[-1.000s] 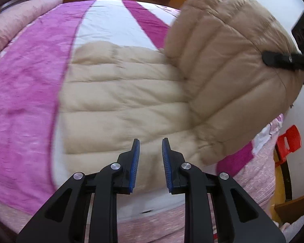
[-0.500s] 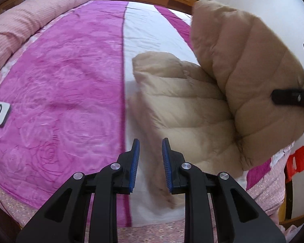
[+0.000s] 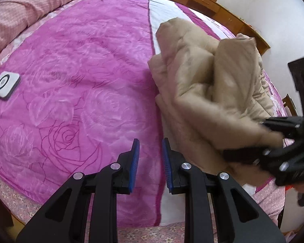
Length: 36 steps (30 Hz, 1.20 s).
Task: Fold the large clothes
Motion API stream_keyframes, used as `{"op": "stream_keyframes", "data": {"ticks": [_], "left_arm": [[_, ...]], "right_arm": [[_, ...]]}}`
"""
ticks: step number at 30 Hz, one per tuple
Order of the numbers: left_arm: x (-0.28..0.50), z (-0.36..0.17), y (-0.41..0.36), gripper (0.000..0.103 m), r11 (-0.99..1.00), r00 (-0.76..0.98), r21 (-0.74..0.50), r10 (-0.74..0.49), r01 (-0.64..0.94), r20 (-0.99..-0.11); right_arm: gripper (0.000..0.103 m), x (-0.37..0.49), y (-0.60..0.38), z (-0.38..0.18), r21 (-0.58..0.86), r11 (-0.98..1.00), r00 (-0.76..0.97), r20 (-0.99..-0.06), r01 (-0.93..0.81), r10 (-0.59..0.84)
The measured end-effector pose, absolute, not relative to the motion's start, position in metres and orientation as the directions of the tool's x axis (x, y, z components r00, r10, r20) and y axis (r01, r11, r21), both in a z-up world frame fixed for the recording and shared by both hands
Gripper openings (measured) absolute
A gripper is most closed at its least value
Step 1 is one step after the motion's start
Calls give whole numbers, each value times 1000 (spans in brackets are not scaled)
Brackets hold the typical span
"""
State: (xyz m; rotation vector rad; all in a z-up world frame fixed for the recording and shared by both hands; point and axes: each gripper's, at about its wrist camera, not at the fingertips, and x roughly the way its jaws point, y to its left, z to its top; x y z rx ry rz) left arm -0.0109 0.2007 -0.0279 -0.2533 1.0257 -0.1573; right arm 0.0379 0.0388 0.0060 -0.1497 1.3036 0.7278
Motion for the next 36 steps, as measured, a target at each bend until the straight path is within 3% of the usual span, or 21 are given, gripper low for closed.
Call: {"op": "stream_keyframes", "data": {"ticks": [2, 11, 19, 26, 29, 32, 36], "left_arm": [[-12, -27, 203, 23, 960, 512, -280, -245, 9, -823], [-23, 12, 194, 45, 962, 565, -267, -247, 48, -788], [-10, 57, 153, 75, 931, 594, -332, -356, 154, -721], [32, 58, 96, 78, 940, 567, -282, -341, 193, -750], [50, 50, 78, 78, 968, 575, -189, -249, 163, -779], [57, 41, 76, 77, 992, 589, -89, -124, 88, -799], [52, 24, 99, 76, 993, 561, -119, -104, 11, -821]], "right_arm": [[72, 37, 38, 6, 344, 764, 77, -888, -546, 454], [72, 4, 0, 62, 380, 749, 178, -819, -543, 545], [71, -7, -74, 99, 385, 786, 315, -761, -483, 567], [71, 21, -144, 70, 431, 863, 413, -758, -264, 505], [71, 37, -162, 53, 424, 880, 441, -762, -215, 475], [68, 51, -162, 33, 415, 886, 443, -767, -208, 464], [65, 52, -146, 20, 457, 853, 412, -747, -251, 521]]}}
